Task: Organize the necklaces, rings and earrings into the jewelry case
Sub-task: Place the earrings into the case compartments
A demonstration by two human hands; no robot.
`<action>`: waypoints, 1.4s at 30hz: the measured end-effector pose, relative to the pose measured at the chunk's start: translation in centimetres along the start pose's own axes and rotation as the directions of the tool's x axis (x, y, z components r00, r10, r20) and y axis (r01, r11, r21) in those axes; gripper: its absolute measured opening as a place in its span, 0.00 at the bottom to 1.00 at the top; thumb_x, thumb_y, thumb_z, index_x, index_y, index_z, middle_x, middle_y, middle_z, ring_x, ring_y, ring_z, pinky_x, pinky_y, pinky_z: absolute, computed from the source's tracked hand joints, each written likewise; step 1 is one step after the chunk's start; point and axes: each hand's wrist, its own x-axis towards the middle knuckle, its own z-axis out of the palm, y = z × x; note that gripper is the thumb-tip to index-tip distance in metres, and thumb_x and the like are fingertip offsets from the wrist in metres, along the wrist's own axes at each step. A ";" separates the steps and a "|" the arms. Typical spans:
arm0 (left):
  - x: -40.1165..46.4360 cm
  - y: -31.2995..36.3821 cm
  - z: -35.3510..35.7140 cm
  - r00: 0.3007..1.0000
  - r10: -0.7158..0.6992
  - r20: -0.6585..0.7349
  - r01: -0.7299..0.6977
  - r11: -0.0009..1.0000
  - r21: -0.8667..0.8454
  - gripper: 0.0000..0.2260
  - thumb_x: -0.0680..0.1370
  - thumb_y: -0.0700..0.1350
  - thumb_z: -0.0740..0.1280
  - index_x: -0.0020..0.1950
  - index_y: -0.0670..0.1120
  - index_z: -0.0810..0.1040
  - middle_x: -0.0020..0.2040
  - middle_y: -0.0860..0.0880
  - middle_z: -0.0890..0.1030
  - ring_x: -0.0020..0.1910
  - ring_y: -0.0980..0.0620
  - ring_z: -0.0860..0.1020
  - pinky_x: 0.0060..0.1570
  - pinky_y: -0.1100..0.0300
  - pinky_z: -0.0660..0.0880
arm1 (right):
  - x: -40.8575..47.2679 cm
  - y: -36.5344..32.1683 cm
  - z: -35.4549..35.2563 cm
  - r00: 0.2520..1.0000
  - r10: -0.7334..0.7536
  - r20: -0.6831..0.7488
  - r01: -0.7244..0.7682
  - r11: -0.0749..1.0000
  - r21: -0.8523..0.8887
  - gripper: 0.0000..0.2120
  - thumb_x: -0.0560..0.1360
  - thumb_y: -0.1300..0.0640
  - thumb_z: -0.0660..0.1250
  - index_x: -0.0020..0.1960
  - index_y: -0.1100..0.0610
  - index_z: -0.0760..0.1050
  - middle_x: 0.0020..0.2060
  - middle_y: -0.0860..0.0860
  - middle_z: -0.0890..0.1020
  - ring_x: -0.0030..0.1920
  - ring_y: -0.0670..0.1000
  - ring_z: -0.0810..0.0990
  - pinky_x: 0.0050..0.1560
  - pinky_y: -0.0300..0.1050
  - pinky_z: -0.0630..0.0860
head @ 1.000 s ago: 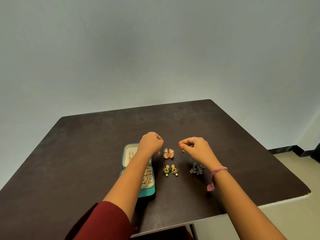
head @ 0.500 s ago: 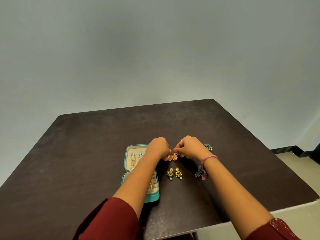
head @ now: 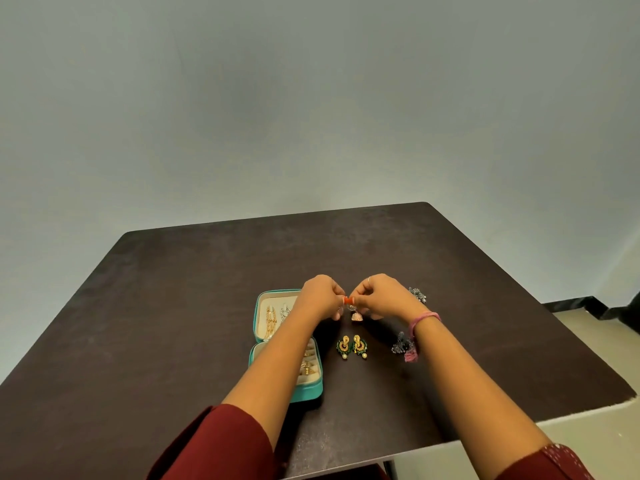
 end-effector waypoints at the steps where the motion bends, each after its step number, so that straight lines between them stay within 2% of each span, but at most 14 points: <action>1: -0.3 0.0 -0.1 1.000 0.011 -0.015 -0.012 0.999 -0.044 0.08 0.78 0.44 0.66 0.55 0.48 0.82 0.47 0.46 0.84 0.35 0.56 0.78 0.43 0.61 0.75 | -0.3 -0.1 -0.1 0.999 -0.028 -0.032 0.028 1.000 0.009 0.10 0.77 0.58 0.65 0.38 0.49 0.79 0.37 0.50 0.82 0.38 0.48 0.78 0.39 0.41 0.78; 4: -1.3 0.0 -0.6 0.997 0.034 -0.068 -0.047 0.979 -0.197 0.07 0.79 0.45 0.66 0.54 0.49 0.82 0.44 0.46 0.84 0.27 0.60 0.74 0.37 0.64 0.72 | -1.2 -0.5 -0.4 0.986 -0.090 -0.138 0.099 0.993 0.061 0.10 0.76 0.57 0.66 0.38 0.47 0.78 0.37 0.49 0.82 0.37 0.49 0.76 0.39 0.45 0.75; 7: -2.6 0.0 -1.3 0.990 0.048 -0.134 -0.091 0.937 -0.338 0.07 0.79 0.43 0.65 0.55 0.46 0.81 0.44 0.49 0.82 0.24 0.61 0.74 0.31 0.71 0.72 | -2.4 -1.0 -0.7 0.967 -0.085 -0.240 0.139 0.966 0.219 0.06 0.75 0.57 0.67 0.42 0.51 0.81 0.42 0.49 0.84 0.42 0.49 0.80 0.43 0.47 0.76; 8: -3.2 0.0 -1.6 0.985 0.054 -0.161 -0.112 0.919 -0.379 0.07 0.79 0.42 0.65 0.55 0.45 0.81 0.44 0.49 0.81 0.22 0.62 0.73 0.28 0.73 0.71 | -2.9 -1.3 -0.8 0.961 -0.076 -0.265 0.156 0.943 0.294 0.05 0.75 0.58 0.67 0.43 0.53 0.81 0.43 0.50 0.84 0.42 0.48 0.80 0.43 0.45 0.76; 10: -4.2 -0.1 -2.2 0.978 0.063 -0.201 -0.150 0.876 -0.459 0.08 0.79 0.41 0.65 0.55 0.44 0.81 0.45 0.49 0.81 0.20 0.64 0.72 0.26 0.74 0.70 | -3.8 -1.9 -1.1 0.953 -0.066 -0.297 0.193 0.887 0.420 0.04 0.75 0.59 0.68 0.44 0.54 0.81 0.42 0.50 0.84 0.40 0.44 0.79 0.38 0.36 0.74; 11: -4.8 0.0 -2.6 0.976 0.062 -0.210 -0.161 0.852 -0.498 0.08 0.79 0.40 0.65 0.56 0.44 0.81 0.45 0.50 0.81 0.20 0.63 0.71 0.24 0.73 0.69 | -4.3 -2.2 -1.2 0.951 -0.060 -0.302 0.203 0.859 0.470 0.04 0.75 0.59 0.67 0.45 0.55 0.81 0.41 0.50 0.85 0.38 0.42 0.79 0.35 0.32 0.72; 13: -5.9 0.0 -3.2 0.975 0.052 -0.215 -0.169 0.802 -0.572 0.08 0.80 0.40 0.64 0.55 0.44 0.81 0.43 0.50 0.81 0.21 0.61 0.70 0.21 0.72 0.65 | -5.0 -2.6 -1.3 0.955 -0.059 -0.291 0.218 0.804 0.553 0.04 0.76 0.59 0.67 0.47 0.57 0.80 0.42 0.51 0.86 0.39 0.43 0.81 0.32 0.31 0.70; 19: -8.5 -0.3 -4.3 0.984 0.030 -0.177 -0.159 0.603 -0.782 0.08 0.80 0.42 0.65 0.56 0.45 0.81 0.50 0.50 0.85 0.22 0.60 0.66 0.20 0.69 0.58 | -6.8 -3.5 -1.0 0.971 -0.102 -0.218 0.234 0.606 0.761 0.08 0.77 0.63 0.66 0.54 0.60 0.80 0.41 0.54 0.85 0.39 0.45 0.82 0.39 0.34 0.78; 22: -9.5 -0.5 -4.8 0.988 0.043 -0.151 -0.150 0.544 -0.826 0.08 0.80 0.43 0.65 0.57 0.46 0.80 0.50 0.51 0.85 0.22 0.60 0.65 0.22 0.68 0.58 | -7.5 -3.9 -0.7 0.976 -0.140 -0.169 0.218 0.549 0.807 0.08 0.76 0.64 0.66 0.54 0.62 0.80 0.40 0.56 0.84 0.43 0.50 0.82 0.43 0.37 0.80; 27: -11.2 -0.5 -5.6 0.989 0.070 -0.131 -0.149 0.474 -0.868 0.10 0.79 0.43 0.64 0.57 0.47 0.81 0.53 0.50 0.84 0.21 0.60 0.63 0.19 0.71 0.56 | -8.7 -4.9 -0.4 0.982 -0.152 -0.111 0.171 0.476 0.862 0.08 0.76 0.65 0.65 0.53 0.62 0.81 0.40 0.57 0.84 0.42 0.49 0.82 0.44 0.38 0.80; 29: -11.7 -0.7 -5.8 0.987 0.071 -0.143 -0.160 0.463 -0.872 0.10 0.79 0.43 0.63 0.56 0.48 0.82 0.54 0.49 0.83 0.22 0.59 0.63 0.19 0.70 0.56 | -9.2 -5.5 -0.3 0.984 -0.143 -0.109 0.167 0.499 0.851 0.09 0.77 0.62 0.65 0.52 0.60 0.82 0.41 0.55 0.84 0.42 0.47 0.81 0.42 0.38 0.79; 31: -12.1 -0.9 -5.9 0.987 0.061 -0.152 -0.163 0.457 -0.874 0.11 0.79 0.45 0.62 0.55 0.49 0.83 0.53 0.48 0.82 0.24 0.59 0.63 0.21 0.68 0.57 | -9.6 -5.9 -0.2 0.984 -0.127 -0.127 0.178 0.584 0.792 0.09 0.77 0.57 0.65 0.51 0.56 0.84 0.44 0.50 0.84 0.43 0.45 0.79 0.41 0.38 0.72; 33: -12.5 -1.1 -6.1 0.987 0.063 -0.146 -0.159 0.443 -0.882 0.12 0.79 0.46 0.61 0.55 0.48 0.83 0.55 0.49 0.83 0.24 0.59 0.63 0.22 0.68 0.57 | -9.9 -6.2 0.0 0.985 -0.109 -0.134 0.173 0.624 0.762 0.12 0.78 0.51 0.64 0.52 0.54 0.84 0.46 0.48 0.85 0.46 0.44 0.77 0.43 0.40 0.68; 42: -13.7 -2.3 -6.7 0.979 0.042 -0.202 -0.199 0.449 -0.871 0.13 0.79 0.45 0.60 0.55 0.45 0.83 0.53 0.47 0.84 0.29 0.58 0.68 0.27 0.65 0.59 | -10.6 -7.2 1.4 0.990 -0.126 -0.059 0.116 0.505 0.855 0.22 0.79 0.43 0.54 0.54 0.55 0.83 0.52 0.50 0.84 0.54 0.44 0.80 0.52 0.44 0.67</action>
